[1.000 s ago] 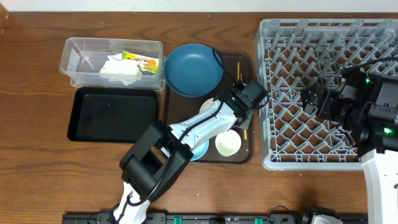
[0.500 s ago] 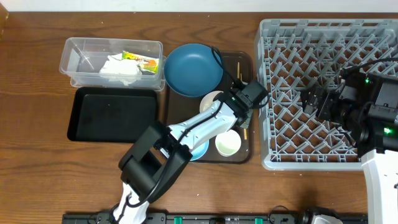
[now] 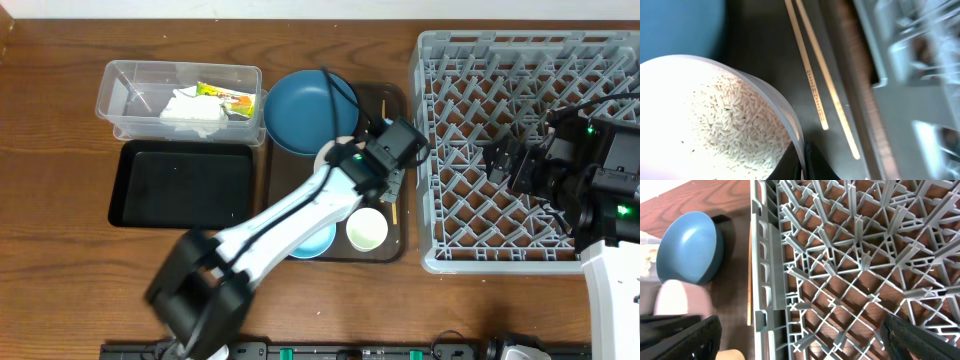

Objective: Sort waste into correct bins and load items into the dishwasher rack
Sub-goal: 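Lift the pink bowl and tip the rice onto the black tray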

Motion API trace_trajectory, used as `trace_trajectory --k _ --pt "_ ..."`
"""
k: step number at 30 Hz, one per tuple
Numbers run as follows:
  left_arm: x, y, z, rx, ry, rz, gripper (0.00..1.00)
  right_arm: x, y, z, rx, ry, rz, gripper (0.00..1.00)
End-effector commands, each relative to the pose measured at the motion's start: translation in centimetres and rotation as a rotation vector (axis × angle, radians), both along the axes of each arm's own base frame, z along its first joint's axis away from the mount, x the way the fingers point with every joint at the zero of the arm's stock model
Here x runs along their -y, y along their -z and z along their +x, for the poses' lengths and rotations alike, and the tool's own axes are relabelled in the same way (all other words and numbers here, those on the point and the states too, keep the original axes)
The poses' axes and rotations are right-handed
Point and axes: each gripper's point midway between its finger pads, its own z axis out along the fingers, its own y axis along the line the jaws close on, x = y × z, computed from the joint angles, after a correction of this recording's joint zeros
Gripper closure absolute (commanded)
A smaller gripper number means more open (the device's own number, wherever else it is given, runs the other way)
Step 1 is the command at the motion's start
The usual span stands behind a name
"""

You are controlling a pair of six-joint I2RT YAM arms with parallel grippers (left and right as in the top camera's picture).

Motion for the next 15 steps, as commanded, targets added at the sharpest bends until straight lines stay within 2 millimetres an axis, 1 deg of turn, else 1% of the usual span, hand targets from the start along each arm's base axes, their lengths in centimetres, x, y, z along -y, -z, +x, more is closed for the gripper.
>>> trace_trajectory --k 1,4,8,12,15 --pt "-1.4 -3.9 0.4 0.052 -0.025 -0.044 0.94 0.2 -0.7 0.2 0.014 0.013 0.003 0.01" --pt "-3.4 -5.1 0.4 0.022 -0.056 -0.07 0.94 0.2 -0.7 0.2 0.014 0.013 0.004 0.01" --pt "-6.3 -5.7 0.8 -0.073 -0.111 -0.143 0.94 0.2 -0.7 0.2 0.014 0.013 0.004 0.01" --pt "-10.8 -5.6 1.5 -0.185 -0.219 -0.212 0.94 0.2 -0.7 0.2 0.014 0.013 0.004 0.01" --pt "-14.6 -5.4 2.3 -0.245 -0.276 -0.253 0.94 0.2 -0.7 0.2 0.014 0.013 0.004 0.01"
